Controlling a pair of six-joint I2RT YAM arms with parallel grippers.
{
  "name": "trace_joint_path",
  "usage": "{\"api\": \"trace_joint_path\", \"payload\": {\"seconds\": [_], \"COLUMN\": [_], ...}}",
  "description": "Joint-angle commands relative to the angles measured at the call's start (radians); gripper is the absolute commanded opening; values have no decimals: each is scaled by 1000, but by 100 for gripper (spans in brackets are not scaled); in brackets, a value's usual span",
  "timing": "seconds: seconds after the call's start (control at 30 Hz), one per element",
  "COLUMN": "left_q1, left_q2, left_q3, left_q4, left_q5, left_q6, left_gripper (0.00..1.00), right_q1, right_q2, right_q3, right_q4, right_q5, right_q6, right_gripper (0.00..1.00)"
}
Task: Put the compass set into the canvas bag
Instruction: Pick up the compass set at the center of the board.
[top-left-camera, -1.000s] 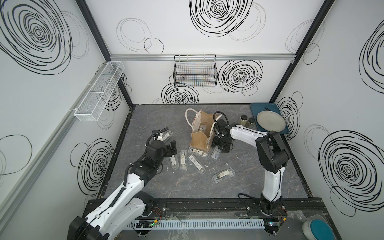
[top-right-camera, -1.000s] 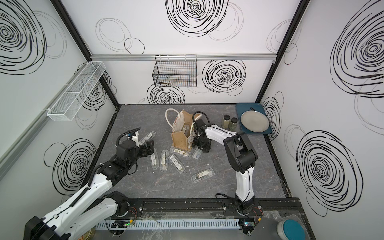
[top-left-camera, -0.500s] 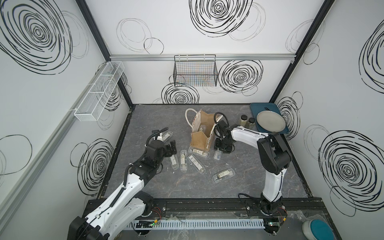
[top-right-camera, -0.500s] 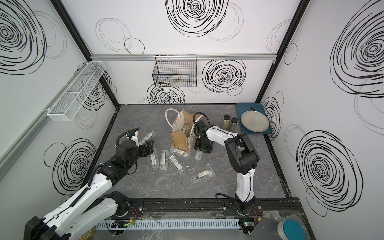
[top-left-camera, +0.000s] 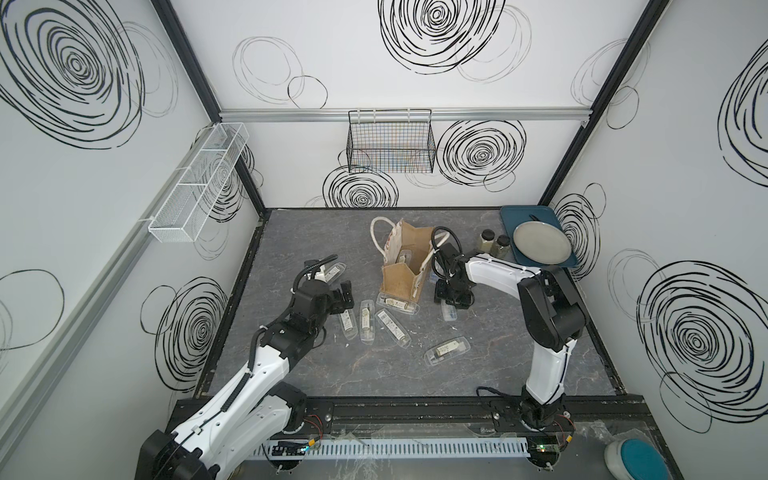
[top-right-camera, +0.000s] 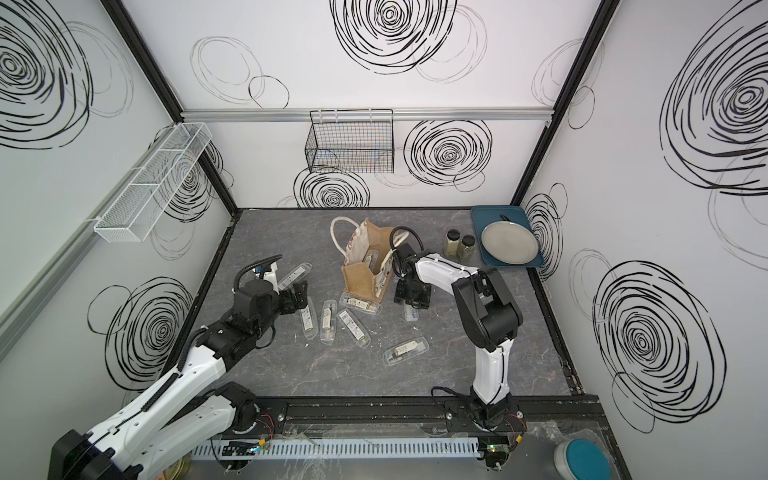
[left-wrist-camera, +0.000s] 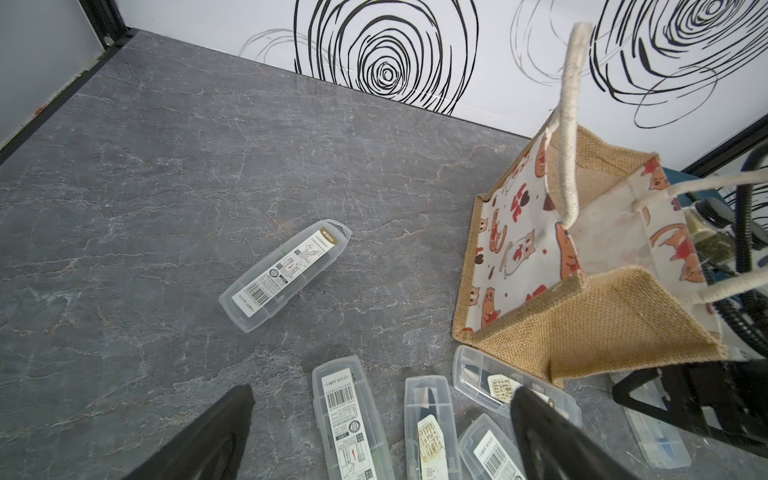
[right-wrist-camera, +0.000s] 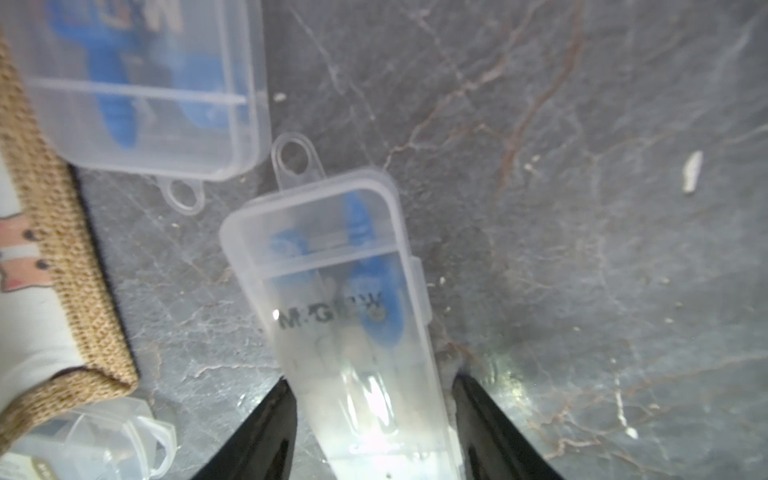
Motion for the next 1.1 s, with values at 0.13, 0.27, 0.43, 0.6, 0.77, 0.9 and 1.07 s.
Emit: {"api": "trace_joint_path", "payload": {"seconds": [0.13,0.27,0.43,0.6,0.77,0.9,1.07], "left_q1": [0,1,-1,-9,-11,-12,-17], "left_q2": [-8,-15,-16,-26,-42,-60,-66], "left_q3": [11,9,15,12,17,17,15], "left_q4": [29,27,24,22,13,17,15], "left_q5": [2,1,0,-1,-1,-1,1], "left_q6": [-13,-10,-15,-17,-18,-27,-36], "left_gripper": [99,99,99,99,99,99,99], "right_q1": [11,6,1,-1,-14,-33,-76], "right_q2": [67,48,18,-39,-140,-242,-349], "right_q3": [-39,-65,-96,-116,-174,-223,-250], "right_q4": [-44,-33,-16,-29,-30,-32,-63], "right_q5": [44,46,27,56,65,76,93], "right_q6": [-7,-10,-13,-13,-10,-14,-23], "right_gripper": [64,61,53,50,50,49,49]}}
